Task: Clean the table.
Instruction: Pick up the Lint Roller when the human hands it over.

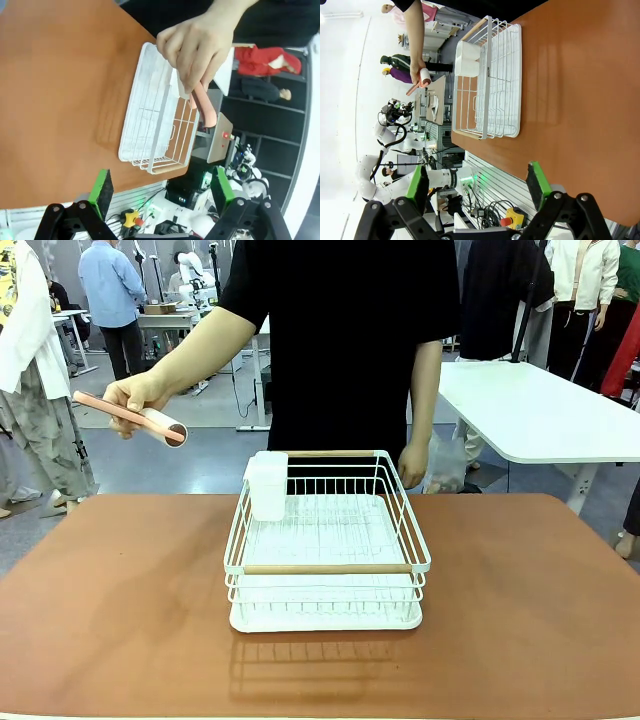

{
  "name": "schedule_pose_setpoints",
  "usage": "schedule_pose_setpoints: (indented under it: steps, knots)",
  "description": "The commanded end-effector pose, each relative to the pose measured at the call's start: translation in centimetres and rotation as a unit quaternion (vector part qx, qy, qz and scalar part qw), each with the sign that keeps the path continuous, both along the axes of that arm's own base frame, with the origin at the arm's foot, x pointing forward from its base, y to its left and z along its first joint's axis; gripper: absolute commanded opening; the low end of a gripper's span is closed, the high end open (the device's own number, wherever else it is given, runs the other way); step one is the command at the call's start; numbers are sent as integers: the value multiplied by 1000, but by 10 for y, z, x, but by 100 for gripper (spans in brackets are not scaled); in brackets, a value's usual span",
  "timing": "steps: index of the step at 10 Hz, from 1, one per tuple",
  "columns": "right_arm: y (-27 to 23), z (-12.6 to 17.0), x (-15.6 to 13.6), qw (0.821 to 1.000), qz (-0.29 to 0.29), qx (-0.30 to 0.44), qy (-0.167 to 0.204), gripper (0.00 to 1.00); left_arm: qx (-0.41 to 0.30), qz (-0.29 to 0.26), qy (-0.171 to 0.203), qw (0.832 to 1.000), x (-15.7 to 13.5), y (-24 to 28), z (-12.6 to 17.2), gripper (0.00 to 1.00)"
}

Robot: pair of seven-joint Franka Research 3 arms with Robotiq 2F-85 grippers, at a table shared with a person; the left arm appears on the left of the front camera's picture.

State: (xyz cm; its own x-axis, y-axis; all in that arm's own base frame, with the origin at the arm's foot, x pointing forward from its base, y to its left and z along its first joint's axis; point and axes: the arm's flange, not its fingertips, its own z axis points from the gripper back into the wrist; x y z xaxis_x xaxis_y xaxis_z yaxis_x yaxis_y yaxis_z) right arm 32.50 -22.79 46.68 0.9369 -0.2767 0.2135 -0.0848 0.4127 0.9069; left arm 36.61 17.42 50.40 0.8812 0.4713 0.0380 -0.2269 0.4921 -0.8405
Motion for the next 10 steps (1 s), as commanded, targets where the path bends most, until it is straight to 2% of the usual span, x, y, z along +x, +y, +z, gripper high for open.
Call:
schedule_pose_setpoints:
  steps: [1, 2, 4, 5, 7, 10]
  knots:
    - [-1, 4, -1, 1000, 1, 5, -10, 100, 32, 18, 62, 997, 2, -21, 26, 100]
    - [-1, 4, -1, 1000, 1, 5, -10, 100, 40, 39, 88, 995, 5, -29, 32, 100]
    - [-1, 4, -1, 1000, 1, 5, -10, 100, 49, 79, 117, 989, 4, -52, 45, 100]
    - [-1, 4, -1, 1000, 1, 5, -10, 100, 37, 104, 120, 987, 7, -64, 52, 100]
    - [-1, 4, -1, 1000, 1, 5, -10, 100, 36, 119, 115, 986, 11, -81, 64, 100]
    - [-1, 4, -1, 1000, 1, 5, -10, 100, 47, 118, 102, 987, 14, -109, 58, 100]
